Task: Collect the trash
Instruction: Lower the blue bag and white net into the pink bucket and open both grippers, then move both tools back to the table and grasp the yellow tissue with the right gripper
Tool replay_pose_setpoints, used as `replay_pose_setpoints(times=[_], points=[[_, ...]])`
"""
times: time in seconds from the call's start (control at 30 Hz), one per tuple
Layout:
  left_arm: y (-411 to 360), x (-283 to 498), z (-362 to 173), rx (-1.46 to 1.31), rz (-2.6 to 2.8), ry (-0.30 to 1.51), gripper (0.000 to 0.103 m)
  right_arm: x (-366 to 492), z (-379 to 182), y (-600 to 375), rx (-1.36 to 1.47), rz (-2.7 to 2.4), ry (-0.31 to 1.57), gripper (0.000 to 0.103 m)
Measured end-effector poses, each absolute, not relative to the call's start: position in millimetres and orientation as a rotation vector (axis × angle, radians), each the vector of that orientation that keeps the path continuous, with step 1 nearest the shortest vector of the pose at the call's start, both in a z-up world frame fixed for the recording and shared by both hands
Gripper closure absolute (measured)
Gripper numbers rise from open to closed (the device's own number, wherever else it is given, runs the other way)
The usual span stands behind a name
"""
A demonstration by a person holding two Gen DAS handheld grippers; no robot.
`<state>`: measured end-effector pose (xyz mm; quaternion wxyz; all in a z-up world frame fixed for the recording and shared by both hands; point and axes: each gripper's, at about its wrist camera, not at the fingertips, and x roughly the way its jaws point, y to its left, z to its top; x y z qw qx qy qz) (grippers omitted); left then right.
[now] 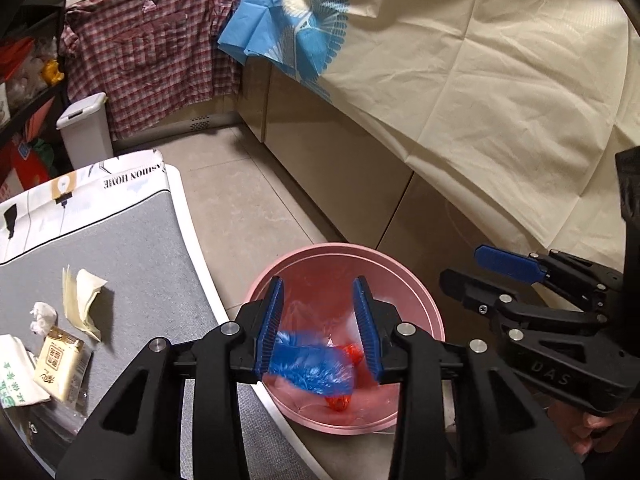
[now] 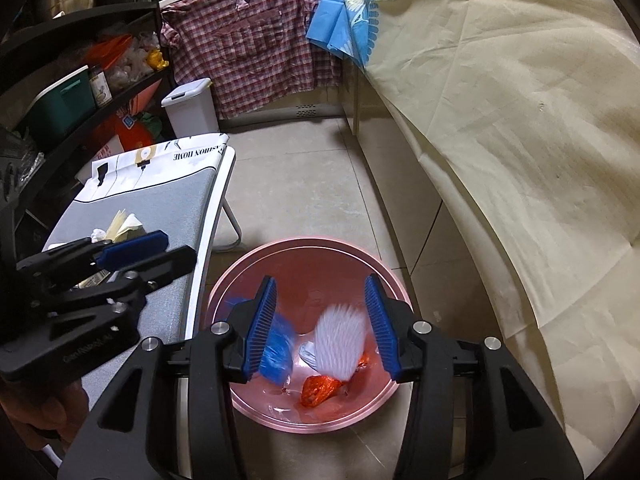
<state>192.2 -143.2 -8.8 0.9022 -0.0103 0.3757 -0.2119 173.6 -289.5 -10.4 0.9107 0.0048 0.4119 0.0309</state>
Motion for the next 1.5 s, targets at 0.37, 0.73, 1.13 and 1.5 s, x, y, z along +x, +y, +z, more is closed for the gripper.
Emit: replay_pose_setpoints(times=[0.37,0.73,1.13,1.5], points=[[-100,177,7,-0.021,-0.389,0.739,0.069,166,1,-281,0.003,0.074,0.797,0.056],[2,153,24,-0.074,-0.263,0.696,0.074,156,12,-240,-0.070,0.144,0.747,0.056],[110,157,17,-0.170,-0.082,0.695,0.086,171,18,-170,-0.022,0.309,0.697,0.059],[129,186,-15,-0.183,-0.054,0.746,0.089,212,-19,-98,0.015,0.434,0.764,0.072]])
